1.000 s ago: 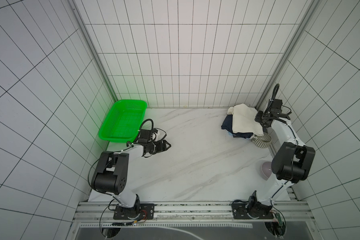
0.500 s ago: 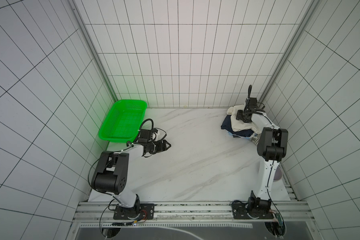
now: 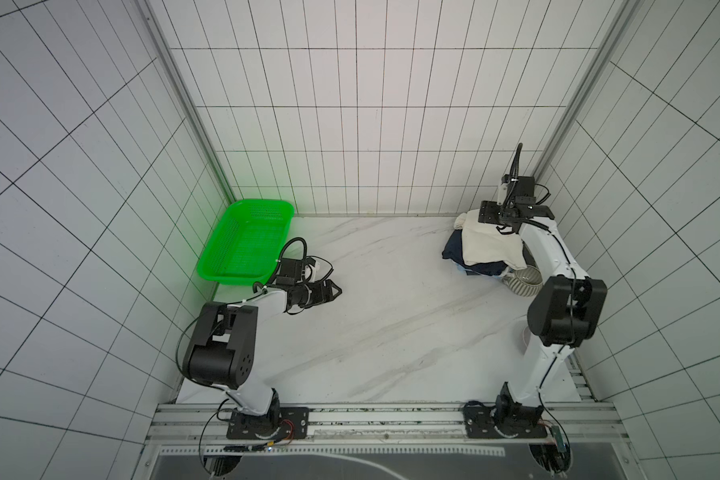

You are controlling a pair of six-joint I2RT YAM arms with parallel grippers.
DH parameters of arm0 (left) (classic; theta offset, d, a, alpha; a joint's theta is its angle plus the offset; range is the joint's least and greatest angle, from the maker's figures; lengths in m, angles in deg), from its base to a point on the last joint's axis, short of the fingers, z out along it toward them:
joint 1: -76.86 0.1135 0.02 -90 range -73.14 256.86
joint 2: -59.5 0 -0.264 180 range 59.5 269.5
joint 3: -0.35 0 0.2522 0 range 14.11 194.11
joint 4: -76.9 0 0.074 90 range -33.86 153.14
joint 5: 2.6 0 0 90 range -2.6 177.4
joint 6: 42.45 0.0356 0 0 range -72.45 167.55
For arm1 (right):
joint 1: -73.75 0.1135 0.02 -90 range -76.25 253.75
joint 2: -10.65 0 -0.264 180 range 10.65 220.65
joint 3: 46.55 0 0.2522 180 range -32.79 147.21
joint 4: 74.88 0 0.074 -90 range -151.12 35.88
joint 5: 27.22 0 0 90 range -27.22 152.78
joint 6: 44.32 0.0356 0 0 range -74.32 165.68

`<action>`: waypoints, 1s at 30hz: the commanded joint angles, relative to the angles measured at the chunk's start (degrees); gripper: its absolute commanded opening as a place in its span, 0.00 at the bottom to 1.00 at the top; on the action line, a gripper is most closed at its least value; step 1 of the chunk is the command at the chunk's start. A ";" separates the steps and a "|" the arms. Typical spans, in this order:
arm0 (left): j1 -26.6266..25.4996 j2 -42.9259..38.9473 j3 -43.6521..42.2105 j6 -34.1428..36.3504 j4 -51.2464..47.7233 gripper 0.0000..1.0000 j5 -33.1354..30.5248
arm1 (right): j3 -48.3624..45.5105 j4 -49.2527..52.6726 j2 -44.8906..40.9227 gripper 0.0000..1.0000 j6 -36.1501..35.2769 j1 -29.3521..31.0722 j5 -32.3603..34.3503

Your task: Fold and stack the t-shirts

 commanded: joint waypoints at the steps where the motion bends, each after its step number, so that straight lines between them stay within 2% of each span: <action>1: 0.30 -2.81 1.17 -1.07 0.56 0.83 -3.28 | -12.28 -3.41 -8.89 0.83 0.33 0.67 -1.55; 4: 0.32 -8.34 0.67 -2.64 0.83 0.88 -10.10 | -29.96 -16.12 -21.27 0.87 2.48 1.55 -1.10; 6: 0.30 -13.11 0.11 -3.74 0.50 0.92 -18.55 | -42.30 -26.51 -29.44 0.91 3.81 2.13 -0.91; 7: 0.30 -16.07 -0.64 -4.31 0.45 0.97 -24.26 | -48.05 -31.75 -33.02 0.95 3.86 2.23 -0.60; 8: 0.23 -19.15 -1.59 -4.80 0.64 0.97 -30.95 | -53.54 -37.33 -35.72 0.99 3.91 2.40 -0.37; 11: 0.22 -28.57 -8.31 -4.17 4.97 0.97 -47.49 | -67.33 -51.42 -41.07 0.99 0.11 2.48 -2.79; 13: 0.17 -33.90 -14.44 -1.65 10.72 0.97 -55.66 | -73.95 -58.63 -42.53 0.99 -0.17 2.51 -1.75; 14: 0.08 -35.86 -18.22 2.53 15.48 0.97 -57.32 | -77.48 -63.25 -42.33 0.99 -0.32 2.50 -1.08; 17: 0.13 -36.26 -30.33 16.30 36.63 0.97 -56.13 | -83.80 -73.30 -38.28 0.99 -1.55 2.43 1.90; 19: 0.95 -32.72 -33.24 13.63 42.57 0.97 -58.25 | -84.79 -77.40 -33.27 0.99 -1.61 2.40 3.08; 20: 2.08 -29.80 -33.26 14.06 46.07 0.97 -54.92 | -85.04 -79.82 -30.60 0.99 -1.08 2.27 3.33; 21: 2.25 -27.45 -30.30 15.11 42.85 0.97 -52.04 | -84.75 -81.73 -28.32 0.99 -1.07 2.21 3.25; 22: 2.24 -25.74 -27.21 15.53 38.28 0.98 -50.91 | -82.43 -76.60 -27.90 0.99 -1.95 2.26 1.50; 25: 2.49 -18.57 -24.14 16.81 41.92 0.98 -51.49 | -85.33 -86.95 -27.02 0.99 -4.65 2.43 -2.51; 27: 3.00 -15.51 -22.52 17.71 44.80 0.98 -47.47 | -88.24 -93.54 -26.57 0.99 -7.00 2.88 -5.59; 28: 3.03 -14.15 -22.96 17.95 48.95 0.98 -45.91 | -90.77 -101.04 -24.05 0.99 -7.20 2.94 -4.72; 29: 3.18 -12.81 -23.22 18.01 52.49 0.98 -43.97 | -92.35 -108.38 -19.82 0.99 -5.26 2.88 -0.44; 30: 3.21 -11.21 -24.12 19.18 55.67 0.97 -41.70 | -91.66 -110.81 -16.98 0.99 -3.42 2.86 3.25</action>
